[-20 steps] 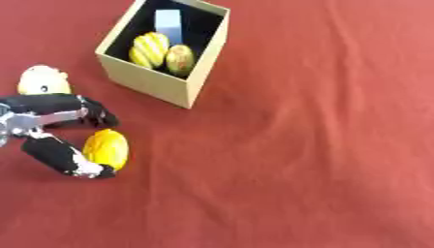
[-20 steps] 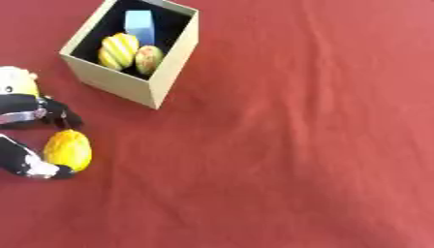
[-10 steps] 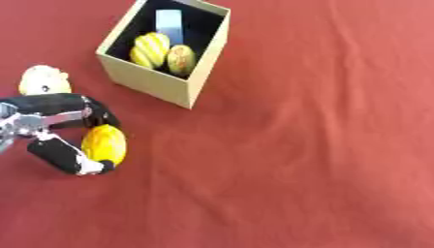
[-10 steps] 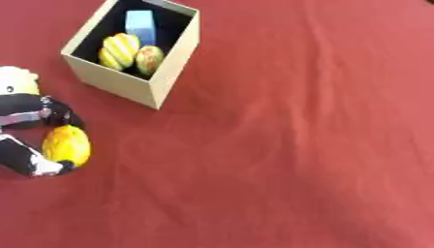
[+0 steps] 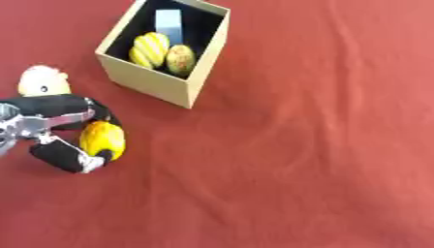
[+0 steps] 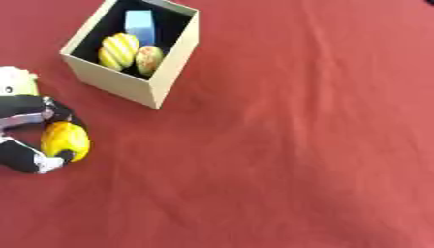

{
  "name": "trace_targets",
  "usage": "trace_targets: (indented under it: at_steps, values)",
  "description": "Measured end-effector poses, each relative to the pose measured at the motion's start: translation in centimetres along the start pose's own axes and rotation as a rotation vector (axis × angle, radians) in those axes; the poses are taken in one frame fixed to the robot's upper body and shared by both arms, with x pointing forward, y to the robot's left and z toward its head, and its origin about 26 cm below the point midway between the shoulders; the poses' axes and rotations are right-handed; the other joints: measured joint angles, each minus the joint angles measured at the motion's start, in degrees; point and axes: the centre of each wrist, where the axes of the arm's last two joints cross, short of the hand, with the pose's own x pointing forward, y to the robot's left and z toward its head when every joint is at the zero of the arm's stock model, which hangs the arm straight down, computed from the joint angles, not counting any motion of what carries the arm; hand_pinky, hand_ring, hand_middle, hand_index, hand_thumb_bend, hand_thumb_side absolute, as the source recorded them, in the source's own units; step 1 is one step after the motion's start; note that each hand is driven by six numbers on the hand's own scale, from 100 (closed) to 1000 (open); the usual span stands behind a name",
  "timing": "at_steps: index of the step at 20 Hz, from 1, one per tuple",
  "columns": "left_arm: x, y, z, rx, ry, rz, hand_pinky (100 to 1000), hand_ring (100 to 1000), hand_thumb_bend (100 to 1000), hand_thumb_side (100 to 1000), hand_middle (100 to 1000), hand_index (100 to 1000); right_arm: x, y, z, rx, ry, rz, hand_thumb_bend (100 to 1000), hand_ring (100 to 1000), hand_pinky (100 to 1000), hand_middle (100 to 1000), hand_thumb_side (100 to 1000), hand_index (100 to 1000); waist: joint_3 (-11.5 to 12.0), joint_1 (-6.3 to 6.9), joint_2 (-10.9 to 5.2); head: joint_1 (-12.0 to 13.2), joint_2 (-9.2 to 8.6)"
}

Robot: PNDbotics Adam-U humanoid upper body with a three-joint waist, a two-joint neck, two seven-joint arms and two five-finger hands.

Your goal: Pick up objects on the table and place them in the box.

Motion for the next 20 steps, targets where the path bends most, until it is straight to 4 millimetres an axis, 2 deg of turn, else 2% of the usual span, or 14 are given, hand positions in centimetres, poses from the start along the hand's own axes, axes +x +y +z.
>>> trace_targets:
  at_steps: [1, 2, 7, 13, 16, 20]
  values:
    - [0.3, 0.5, 0.6, 0.022, 0.003, -0.016, 718, 699, 100, 460, 709, 821, 0.0, 0.0, 0.0, -0.001, 0.000, 0.001, 100, 884, 854, 670, 618, 787, 0.08, 0.05, 0.00, -0.11, 0.00]
    - [0.6, 1.0, 1.1, 0.044, 0.008, -0.031, 721, 699, 100, 292, 710, 821, 0.0, 0.0, 0.0, -0.001, 0.001, 0.001, 100, 884, 854, 670, 609, 787, 0.15, 0.08, 0.00, -0.20, 0.00]
    - [1.8, 3.7, 3.8, 0.166, 0.021, -0.106, 704, 676, 100, 215, 688, 806, -0.1, 0.0, 0.2, 0.000, 0.005, 0.000, 100, 884, 854, 670, 607, 788, 0.44, 0.37, 0.00, -0.61, -0.01]
    - [2.9, 7.8, 5.5, 0.343, -0.001, -0.170, 696, 656, 100, 191, 668, 800, -0.1, 0.0, 0.3, -0.001, 0.006, 0.001, 100, 883, 853, 669, 602, 788, 0.64, 0.50, -0.15, -1.22, 0.00]
    - [3.4, 10.3, 4.9, 0.426, -0.037, -0.161, 697, 652, 100, 189, 666, 799, -0.1, 0.0, 0.3, 0.000, 0.007, 0.000, 100, 883, 853, 670, 601, 788, 0.64, 0.61, -0.72, -1.32, 0.02]
    - [2.7, 12.3, 1.8, 0.464, -0.059, -0.112, 697, 649, 100, 189, 665, 797, -0.1, 0.0, 0.3, 0.001, 0.006, -0.001, 100, 883, 853, 669, 605, 788, 0.28, 0.65, -0.80, -1.22, 0.02]
